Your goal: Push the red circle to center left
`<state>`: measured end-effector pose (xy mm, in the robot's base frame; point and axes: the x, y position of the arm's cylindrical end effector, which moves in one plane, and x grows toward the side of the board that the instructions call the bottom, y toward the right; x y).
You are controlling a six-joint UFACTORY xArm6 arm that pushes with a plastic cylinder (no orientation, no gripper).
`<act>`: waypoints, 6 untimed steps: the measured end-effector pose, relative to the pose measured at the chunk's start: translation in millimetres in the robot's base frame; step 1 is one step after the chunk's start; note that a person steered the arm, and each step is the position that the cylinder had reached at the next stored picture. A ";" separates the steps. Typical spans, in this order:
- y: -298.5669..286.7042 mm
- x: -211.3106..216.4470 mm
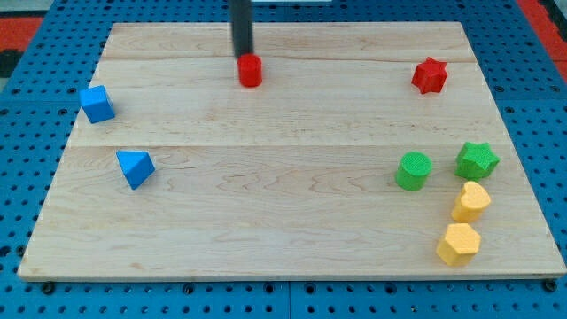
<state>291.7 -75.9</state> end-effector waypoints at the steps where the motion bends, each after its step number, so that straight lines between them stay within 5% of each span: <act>1: 0.0 48.6; 2: 17.8 23.4; 6: 88.8 108.6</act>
